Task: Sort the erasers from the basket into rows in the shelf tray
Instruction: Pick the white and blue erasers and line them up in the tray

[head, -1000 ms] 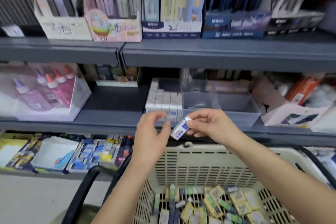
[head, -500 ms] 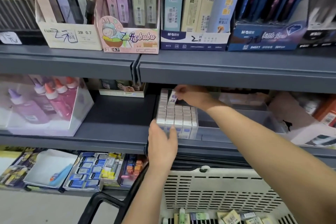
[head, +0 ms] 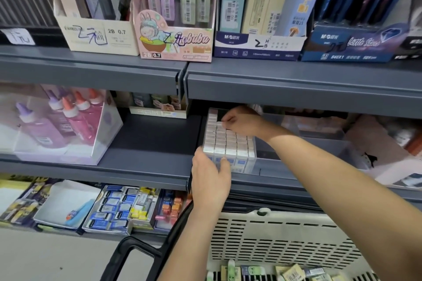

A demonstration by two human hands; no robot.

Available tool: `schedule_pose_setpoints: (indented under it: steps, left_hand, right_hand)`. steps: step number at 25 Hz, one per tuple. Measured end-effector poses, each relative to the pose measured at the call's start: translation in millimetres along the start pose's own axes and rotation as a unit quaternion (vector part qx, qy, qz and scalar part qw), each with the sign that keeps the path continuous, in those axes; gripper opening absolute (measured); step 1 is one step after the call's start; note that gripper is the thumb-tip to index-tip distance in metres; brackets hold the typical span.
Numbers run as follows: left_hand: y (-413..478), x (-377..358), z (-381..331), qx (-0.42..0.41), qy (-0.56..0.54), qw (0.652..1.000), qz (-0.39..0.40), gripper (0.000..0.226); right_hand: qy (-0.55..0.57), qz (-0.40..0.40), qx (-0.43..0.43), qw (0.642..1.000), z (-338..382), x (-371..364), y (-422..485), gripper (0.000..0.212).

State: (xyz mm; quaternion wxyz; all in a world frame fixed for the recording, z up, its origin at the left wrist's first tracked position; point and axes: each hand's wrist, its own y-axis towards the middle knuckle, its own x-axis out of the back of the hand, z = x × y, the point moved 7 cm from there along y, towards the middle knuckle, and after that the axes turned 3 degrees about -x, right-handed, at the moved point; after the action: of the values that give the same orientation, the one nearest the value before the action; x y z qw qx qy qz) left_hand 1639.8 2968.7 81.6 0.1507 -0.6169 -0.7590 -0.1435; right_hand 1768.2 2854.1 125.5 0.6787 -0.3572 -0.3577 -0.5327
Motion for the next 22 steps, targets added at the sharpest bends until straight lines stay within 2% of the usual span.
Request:
schedule_pose_setpoints:
  steps: [3, 8, 9, 11, 12, 14, 16, 18, 20, 22]
  left_hand:
    - [-1, -1, 1, -0.001, -0.002, 1.0, 0.01, 0.042]
    - [-24, 6, -6, -0.027, 0.014, 1.0, -0.008, 0.065]
    - [-35, 10, -12, -0.054, 0.011, 0.998, -0.027, 0.062]
    - [-62, 10, -26, -0.135, -0.012, 0.99, -0.038, 0.04]
    - [-77, 3, -32, -0.172, -0.022, 0.985, -0.008, 0.027]
    - [-110, -25, -36, -0.218, 0.003, 0.97, 0.107, 0.015]
    - [-135, -60, -25, -0.252, 0.085, 0.941, 0.209, 0.019]
    - [-146, -89, 4, -0.203, 0.128, 0.931, 0.275, 0.02]
    - [-150, -106, 41, -0.079, 0.121, 0.941, 0.307, 0.016]
    - [-158, -112, 76, 0.039, 0.132, 0.939, 0.314, 0.008]
  right_hand:
    - [0.053, -0.019, -0.011, 0.998, -3, 11, -10, 0.026]
    - [0.144, -0.038, 0.004, 0.989, -4, 35, -76, 0.023]
    - [0.142, -0.065, 0.022, 0.988, -7, 40, -103, 0.019]
    - [0.152, -0.111, 0.051, 0.981, -23, 43, -164, 0.011]
    - [0.192, -0.11, 0.044, 0.974, -38, 38, -194, 0.01]
    - [0.28, -0.074, -0.006, 0.957, -76, 14, -243, 0.011]
    - [0.256, -0.008, -0.058, 0.965, -113, -24, -275, 0.014]
    - [0.166, 0.073, -0.097, 0.979, -146, -71, -293, 0.015]
    - [0.06, 0.156, -0.133, 0.977, -174, -113, -304, 0.015]
    - [-0.034, 0.265, -0.175, 0.948, -197, -149, -319, 0.038]
